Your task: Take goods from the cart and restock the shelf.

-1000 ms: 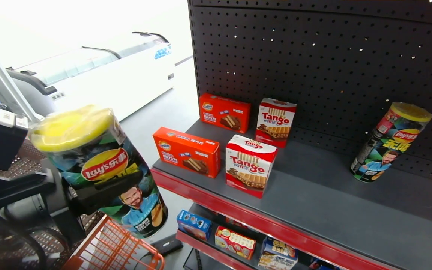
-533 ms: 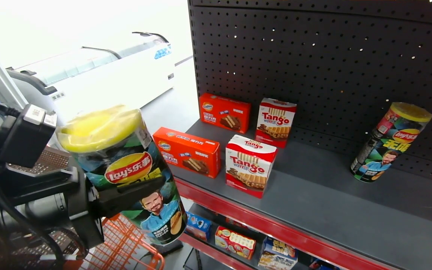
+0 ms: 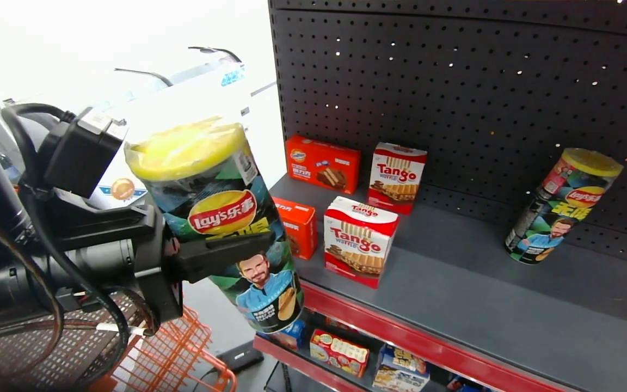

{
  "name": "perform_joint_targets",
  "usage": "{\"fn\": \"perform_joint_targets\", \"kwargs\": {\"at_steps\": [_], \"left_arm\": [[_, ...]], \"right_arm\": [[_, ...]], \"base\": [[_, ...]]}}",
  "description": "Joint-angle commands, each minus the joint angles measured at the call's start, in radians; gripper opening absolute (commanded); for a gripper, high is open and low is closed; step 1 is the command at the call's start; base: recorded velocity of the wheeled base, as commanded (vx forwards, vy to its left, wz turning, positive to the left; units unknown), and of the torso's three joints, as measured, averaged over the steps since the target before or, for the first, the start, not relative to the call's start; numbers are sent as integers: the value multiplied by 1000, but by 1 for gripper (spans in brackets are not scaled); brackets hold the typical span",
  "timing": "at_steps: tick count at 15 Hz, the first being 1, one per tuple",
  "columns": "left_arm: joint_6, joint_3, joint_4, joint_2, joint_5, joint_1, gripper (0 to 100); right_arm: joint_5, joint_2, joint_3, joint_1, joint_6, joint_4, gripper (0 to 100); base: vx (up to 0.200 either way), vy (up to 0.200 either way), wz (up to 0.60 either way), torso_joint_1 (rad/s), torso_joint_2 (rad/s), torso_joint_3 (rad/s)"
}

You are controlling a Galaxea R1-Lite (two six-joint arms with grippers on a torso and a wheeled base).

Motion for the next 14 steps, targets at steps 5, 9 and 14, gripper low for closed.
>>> {"fn": "perform_joint_targets", "kwargs": {"at_steps": [5, 9, 14], "left_arm": [[0, -57, -9, 63, -51, -68, 0], [0, -67, -15, 83, -50, -67, 0], [0, -51, -15, 82, -46, -57, 0]], "right_arm": [[0, 2, 0, 0, 0, -2, 100], [0, 2, 0, 0, 0, -2, 100], [0, 2, 0, 0, 0, 0, 100]], "base": [[0, 0, -600, 3, 1, 0], [0, 0, -450, 5, 5, 3], [0, 0, 0, 0, 0, 0]]}}
